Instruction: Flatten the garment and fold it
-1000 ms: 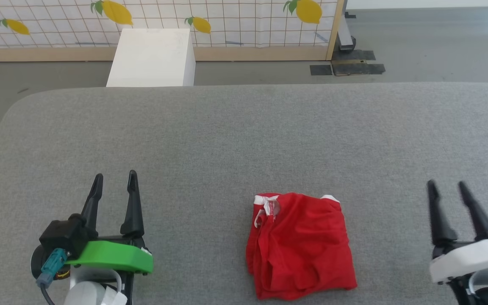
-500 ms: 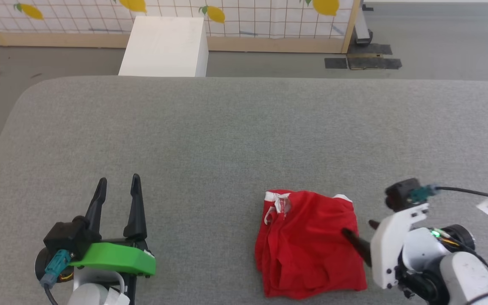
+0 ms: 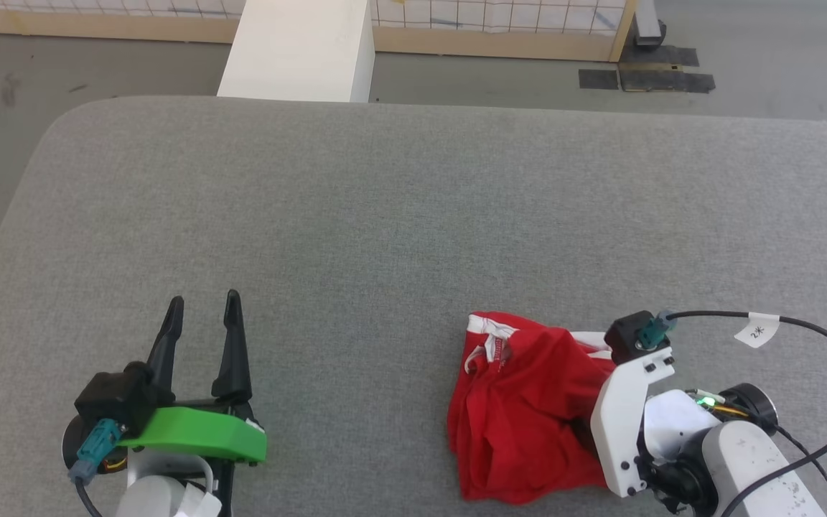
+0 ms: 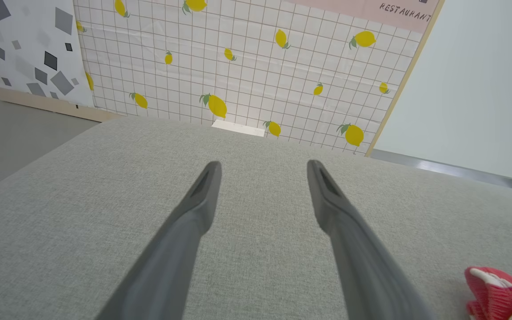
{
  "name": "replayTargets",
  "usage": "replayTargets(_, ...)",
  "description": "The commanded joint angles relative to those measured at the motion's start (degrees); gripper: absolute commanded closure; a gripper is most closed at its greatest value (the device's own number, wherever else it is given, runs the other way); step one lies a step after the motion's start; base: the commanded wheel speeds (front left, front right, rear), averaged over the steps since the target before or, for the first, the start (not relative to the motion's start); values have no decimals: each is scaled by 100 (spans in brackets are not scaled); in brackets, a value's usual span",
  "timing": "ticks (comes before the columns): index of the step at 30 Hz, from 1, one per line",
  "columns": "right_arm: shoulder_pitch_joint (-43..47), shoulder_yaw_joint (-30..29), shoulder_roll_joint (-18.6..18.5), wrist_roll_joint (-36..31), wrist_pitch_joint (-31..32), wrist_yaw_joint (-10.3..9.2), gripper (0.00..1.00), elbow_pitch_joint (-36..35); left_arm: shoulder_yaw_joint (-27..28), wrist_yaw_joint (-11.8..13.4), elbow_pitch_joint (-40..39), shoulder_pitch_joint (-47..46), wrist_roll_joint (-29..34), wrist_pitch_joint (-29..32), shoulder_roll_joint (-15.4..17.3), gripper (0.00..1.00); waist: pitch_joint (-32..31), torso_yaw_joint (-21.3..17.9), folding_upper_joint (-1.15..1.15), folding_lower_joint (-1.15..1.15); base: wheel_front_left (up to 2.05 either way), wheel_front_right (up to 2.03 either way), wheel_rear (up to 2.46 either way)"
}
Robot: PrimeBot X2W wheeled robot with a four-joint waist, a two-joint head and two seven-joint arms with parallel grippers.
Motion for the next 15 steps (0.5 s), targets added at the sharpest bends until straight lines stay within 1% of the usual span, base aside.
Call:
replayTargets(1,-28,19,44,-47,52,-8,0,140,-8,29,-2,-105,-92,-26,-13,0,56,31,0,0,0,0,0)
replayTargets(6,-44,48,69,-15,89,-8,0,353,-34,25,18,-173,-116,-26,-13,0,118,55,0,0,0,0,0)
replayTargets(7,-55,41,77,0,85,-8,60,389,-45,23,22,-188,-121,-26,-13,0,130,61,0,0,0,0,0)
replayTargets(8,-68,47,81,13,77,-8,77,412,-51,22,26,-200,-122,-26,-13,0,138,64,0,0,0,0,0)
replayTargets(9,-85,57,84,36,72,-8,100,441,-57,19,32,-215,-124,-26,-13,0,143,69,0,0,0,0,0)
replayTargets(14,-210,137,28,133,-36,-8,100,418,-98,9,76,-255,-134,-26,-13,0,120,77,0,0,0,0,0)
replayTargets(15,-309,276,-95,193,-51,-8,100,318,-126,6,102,-246,-144,-26,-13,0,61,70,0,0,0,0,0)
